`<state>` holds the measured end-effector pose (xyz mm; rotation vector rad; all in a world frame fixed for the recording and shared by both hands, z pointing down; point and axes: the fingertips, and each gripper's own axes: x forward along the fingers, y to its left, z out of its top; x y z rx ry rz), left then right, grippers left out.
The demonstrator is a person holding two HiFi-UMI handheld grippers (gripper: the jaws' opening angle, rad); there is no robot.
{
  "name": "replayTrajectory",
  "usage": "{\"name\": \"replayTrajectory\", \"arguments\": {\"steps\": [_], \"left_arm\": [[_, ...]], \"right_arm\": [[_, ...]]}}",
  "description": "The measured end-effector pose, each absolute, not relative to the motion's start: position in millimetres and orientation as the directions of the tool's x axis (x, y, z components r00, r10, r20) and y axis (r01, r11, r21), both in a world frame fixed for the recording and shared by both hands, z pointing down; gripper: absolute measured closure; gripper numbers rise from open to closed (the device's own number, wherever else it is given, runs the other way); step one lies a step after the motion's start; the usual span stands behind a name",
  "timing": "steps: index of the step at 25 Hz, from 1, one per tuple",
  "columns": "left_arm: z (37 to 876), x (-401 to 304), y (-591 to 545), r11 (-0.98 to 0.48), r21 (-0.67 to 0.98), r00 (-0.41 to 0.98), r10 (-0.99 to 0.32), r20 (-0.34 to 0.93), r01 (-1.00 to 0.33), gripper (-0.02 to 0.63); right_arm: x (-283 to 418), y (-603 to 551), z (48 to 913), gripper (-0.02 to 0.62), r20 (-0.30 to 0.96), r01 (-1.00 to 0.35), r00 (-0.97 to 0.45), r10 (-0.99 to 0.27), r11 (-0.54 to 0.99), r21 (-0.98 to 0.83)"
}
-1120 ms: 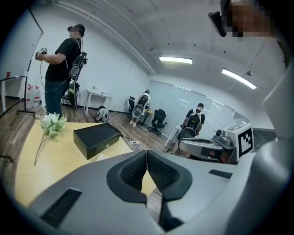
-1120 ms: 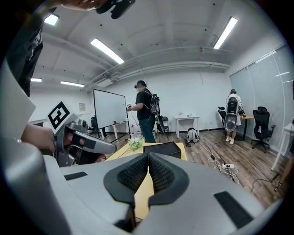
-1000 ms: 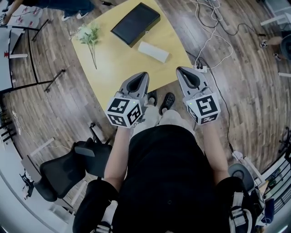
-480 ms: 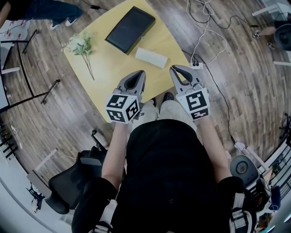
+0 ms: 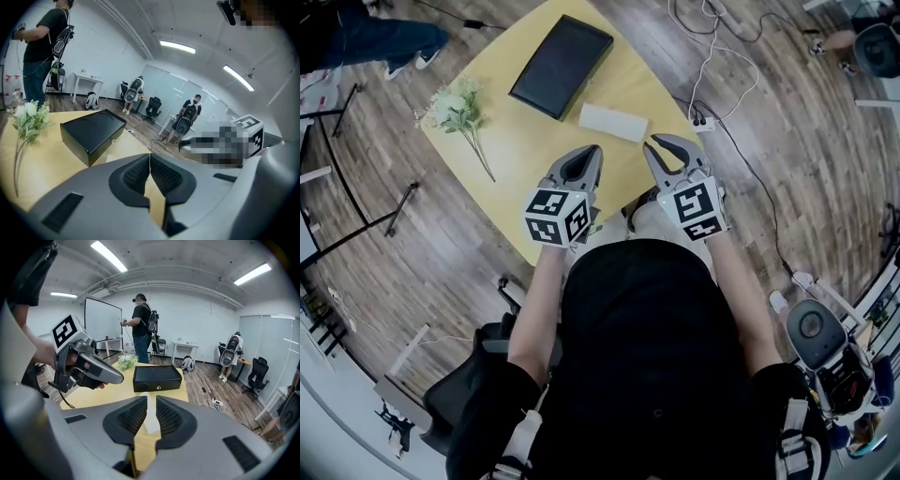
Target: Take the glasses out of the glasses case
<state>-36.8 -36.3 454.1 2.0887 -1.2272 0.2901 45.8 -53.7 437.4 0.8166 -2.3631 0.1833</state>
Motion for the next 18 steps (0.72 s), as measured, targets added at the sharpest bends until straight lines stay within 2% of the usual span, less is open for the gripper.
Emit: {"name": "replayTrajectory", "arguments": {"steps": [8, 18], "left_arm": [[488, -36, -45, -0.358, 0.494, 0.599, -0.608, 0.521, -0.793, 0.583], [529, -38, -59, -0.33, 0.486, 0.582, -0.565, 0.585, -0.809, 0.583]], "right_arm": [[32, -62, 469, 0.48, 0.658, -0.599, -0.566, -0.497, 0.796, 0.085], [32, -74, 506, 0.413, 0.702, -0.593, -0.527, -0.479, 0.799, 0.099]]}}
